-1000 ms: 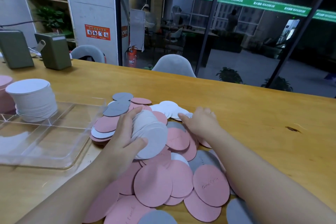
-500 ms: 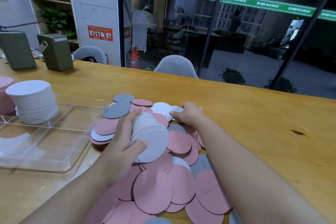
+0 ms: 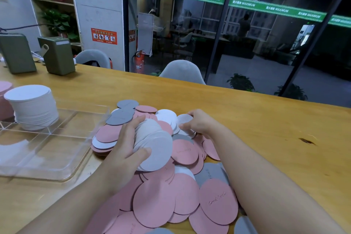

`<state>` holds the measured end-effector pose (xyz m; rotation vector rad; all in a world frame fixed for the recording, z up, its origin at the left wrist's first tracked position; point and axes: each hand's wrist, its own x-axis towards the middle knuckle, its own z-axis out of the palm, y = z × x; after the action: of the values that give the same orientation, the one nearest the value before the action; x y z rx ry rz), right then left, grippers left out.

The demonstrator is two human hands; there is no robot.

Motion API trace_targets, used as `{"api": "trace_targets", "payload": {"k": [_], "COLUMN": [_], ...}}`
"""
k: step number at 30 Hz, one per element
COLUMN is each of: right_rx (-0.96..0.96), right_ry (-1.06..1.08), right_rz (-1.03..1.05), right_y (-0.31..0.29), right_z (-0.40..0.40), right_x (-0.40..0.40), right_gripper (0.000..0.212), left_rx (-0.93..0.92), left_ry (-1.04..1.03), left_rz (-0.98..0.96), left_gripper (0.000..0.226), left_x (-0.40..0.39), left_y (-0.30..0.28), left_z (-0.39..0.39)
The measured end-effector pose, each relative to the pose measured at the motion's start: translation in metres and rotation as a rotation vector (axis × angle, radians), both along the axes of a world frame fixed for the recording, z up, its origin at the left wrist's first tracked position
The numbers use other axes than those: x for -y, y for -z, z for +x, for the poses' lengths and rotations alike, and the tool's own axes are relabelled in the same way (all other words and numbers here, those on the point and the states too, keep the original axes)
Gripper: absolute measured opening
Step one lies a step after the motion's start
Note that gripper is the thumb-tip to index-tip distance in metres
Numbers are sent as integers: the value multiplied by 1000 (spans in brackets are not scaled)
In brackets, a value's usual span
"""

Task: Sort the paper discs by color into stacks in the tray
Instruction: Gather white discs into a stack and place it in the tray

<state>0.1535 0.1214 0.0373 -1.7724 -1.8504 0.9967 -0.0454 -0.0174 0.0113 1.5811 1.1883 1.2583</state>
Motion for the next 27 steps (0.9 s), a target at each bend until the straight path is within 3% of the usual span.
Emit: {"api": "trace_targets", "payload": {"k": [7, 15, 22, 27], "right_rx": [-141, -278, -466, -578], "right_ry": [63, 96, -29, -88], "right_rz": [88, 402, 516, 525], "right_y": [1, -8, -27, -31], "right_z": [0, 7, 22, 33], "right_x": [10, 41, 89, 116], "right_gripper": [37, 14, 22, 24], "left_rx": [-6, -2, 15, 2], "left_ry": [2, -16, -31, -42], "left_rz": [4, 12, 6, 10], "left_gripper": [63, 68, 76, 64], "left_x": [1, 0, 0, 1], "left_y": [-2, -1, 0, -4], "left_z": [1, 0, 1, 4]}}
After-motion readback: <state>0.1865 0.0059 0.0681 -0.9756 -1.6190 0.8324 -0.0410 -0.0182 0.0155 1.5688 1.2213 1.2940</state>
